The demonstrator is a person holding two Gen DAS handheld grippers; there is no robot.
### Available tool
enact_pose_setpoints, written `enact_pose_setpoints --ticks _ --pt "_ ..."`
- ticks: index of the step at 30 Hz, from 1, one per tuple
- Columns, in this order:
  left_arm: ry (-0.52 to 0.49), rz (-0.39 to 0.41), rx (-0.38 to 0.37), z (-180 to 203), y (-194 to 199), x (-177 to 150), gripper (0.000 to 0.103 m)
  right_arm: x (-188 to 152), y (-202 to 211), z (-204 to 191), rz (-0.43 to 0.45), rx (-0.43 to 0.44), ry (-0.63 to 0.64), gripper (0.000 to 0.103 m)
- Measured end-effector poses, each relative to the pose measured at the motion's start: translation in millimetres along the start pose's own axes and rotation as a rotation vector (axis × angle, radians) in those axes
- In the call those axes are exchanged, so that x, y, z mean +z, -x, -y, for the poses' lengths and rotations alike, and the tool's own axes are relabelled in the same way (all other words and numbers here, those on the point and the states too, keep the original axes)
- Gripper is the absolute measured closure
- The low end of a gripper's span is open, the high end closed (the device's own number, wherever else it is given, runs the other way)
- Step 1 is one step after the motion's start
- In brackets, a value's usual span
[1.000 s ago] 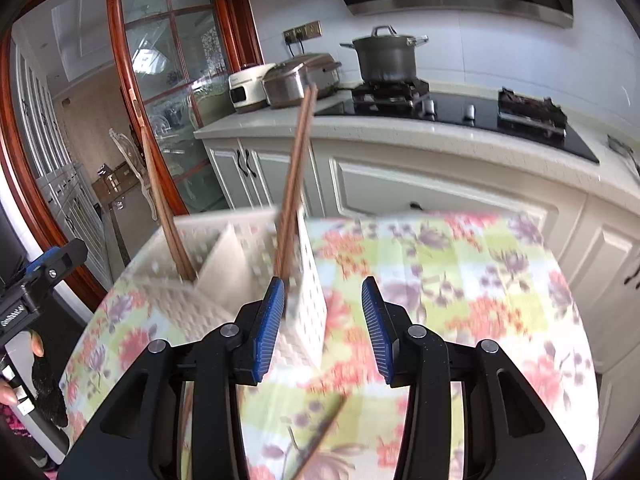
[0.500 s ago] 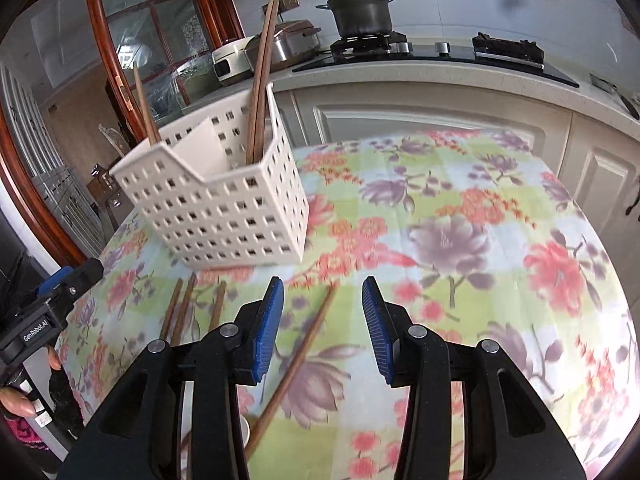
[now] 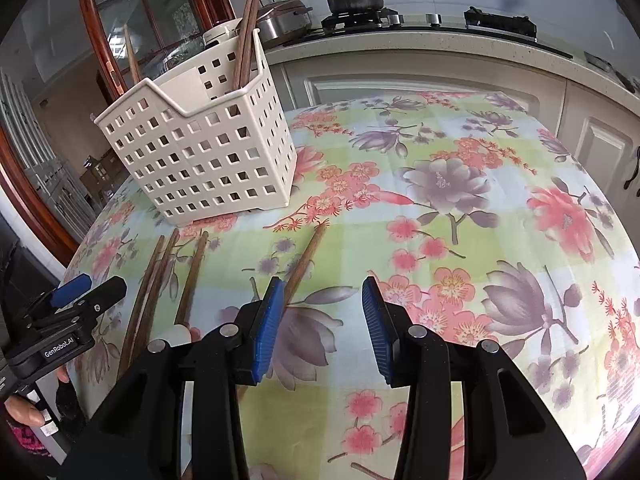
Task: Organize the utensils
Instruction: 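Move the open right tool down to the loose brown chopsticks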
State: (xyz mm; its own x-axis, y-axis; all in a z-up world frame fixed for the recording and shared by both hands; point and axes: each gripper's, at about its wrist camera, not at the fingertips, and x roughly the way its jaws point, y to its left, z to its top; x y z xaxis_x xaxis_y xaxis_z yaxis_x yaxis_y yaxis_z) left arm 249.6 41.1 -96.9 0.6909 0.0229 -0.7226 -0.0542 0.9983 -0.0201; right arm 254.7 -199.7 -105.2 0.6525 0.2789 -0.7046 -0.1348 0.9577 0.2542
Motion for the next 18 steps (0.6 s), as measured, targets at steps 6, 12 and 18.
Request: enact_pose_setpoints --ticks 6,12,18 --pt "0.0 -0.048 0.008 0 -16 -4 0.029 -1 0 -5 0.002 -0.01 0.022 0.063" --pt "-0.02 -0.08 0.014 6 -26 -1 0.041 -1 -2 -4 -0.005 -0.009 0.023 0.063" --pt "-0.057 -0.075 0.006 15 -26 2 0.066 -1 -7 -8 -0.027 -0.032 0.046 0.063"
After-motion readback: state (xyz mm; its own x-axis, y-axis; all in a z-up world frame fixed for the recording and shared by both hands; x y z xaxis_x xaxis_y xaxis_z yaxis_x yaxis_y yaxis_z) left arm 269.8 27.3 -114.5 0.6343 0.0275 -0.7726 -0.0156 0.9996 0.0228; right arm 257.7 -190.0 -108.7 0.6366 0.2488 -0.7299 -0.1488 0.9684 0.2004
